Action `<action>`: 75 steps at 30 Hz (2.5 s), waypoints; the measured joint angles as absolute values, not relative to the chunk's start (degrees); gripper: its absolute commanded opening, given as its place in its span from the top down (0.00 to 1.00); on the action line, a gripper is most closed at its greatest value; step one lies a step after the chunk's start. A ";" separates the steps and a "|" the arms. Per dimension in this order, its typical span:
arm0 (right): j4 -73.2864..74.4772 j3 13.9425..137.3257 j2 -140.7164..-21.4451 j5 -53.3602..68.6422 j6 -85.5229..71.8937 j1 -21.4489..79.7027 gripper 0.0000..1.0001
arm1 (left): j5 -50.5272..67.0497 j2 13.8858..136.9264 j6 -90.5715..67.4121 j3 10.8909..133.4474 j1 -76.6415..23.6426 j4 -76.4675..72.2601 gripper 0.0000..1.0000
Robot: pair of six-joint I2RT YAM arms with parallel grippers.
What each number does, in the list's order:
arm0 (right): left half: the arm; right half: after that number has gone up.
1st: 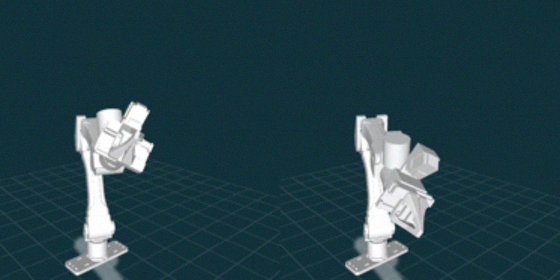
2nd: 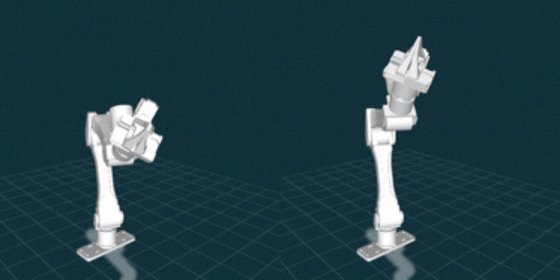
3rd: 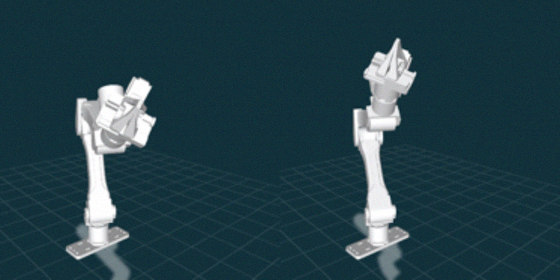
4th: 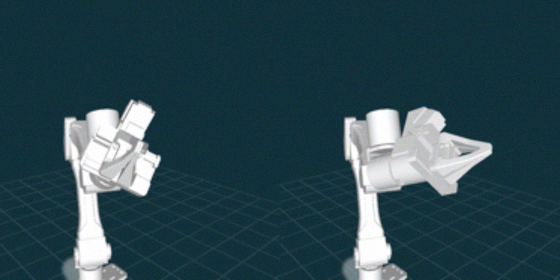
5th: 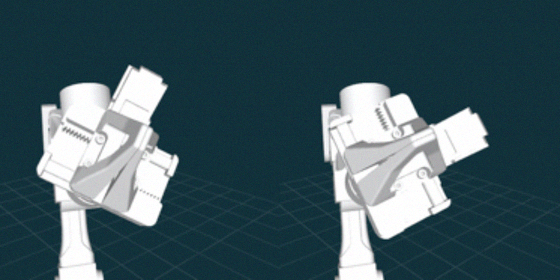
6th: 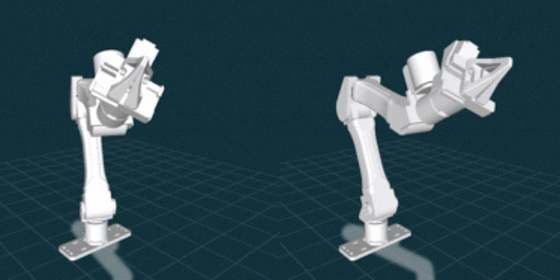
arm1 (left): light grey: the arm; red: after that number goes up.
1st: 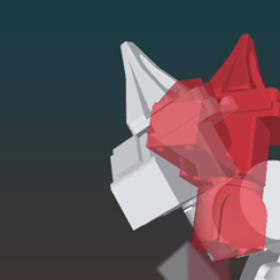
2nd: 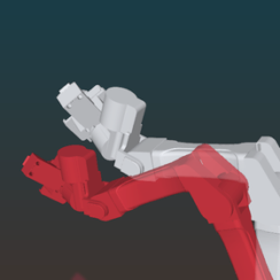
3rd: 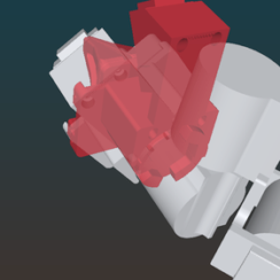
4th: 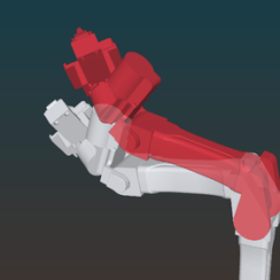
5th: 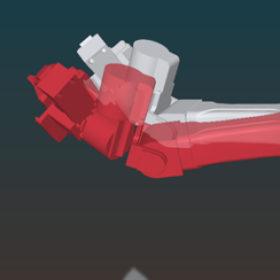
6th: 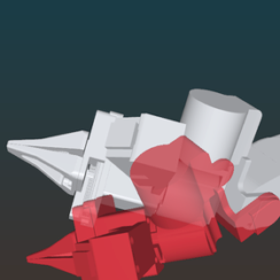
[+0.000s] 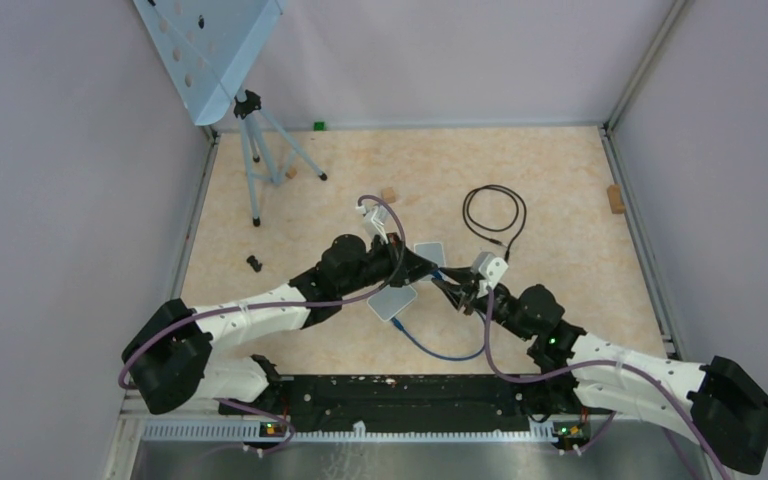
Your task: Insert the plug into the switch port
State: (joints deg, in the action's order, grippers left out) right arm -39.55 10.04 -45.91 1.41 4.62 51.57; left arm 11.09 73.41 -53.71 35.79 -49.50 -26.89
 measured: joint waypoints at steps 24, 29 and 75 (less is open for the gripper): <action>-40.53 9.74 -46.96 -2.00 3.29 51.57 1.00 | 10.63 73.21 -53.32 35.81 -49.10 -26.46 0.02; -34.54 10.17 -44.64 -8.43 0.47 51.57 1.00 | 6.42 71.40 -49.95 37.21 -46.13 -19.75 0.01; -1.72 14.92 -25.54 -24.40 -19.64 51.57 1.00 | -9.32 105.41 -17.02 58.61 -52.47 -2.92 0.38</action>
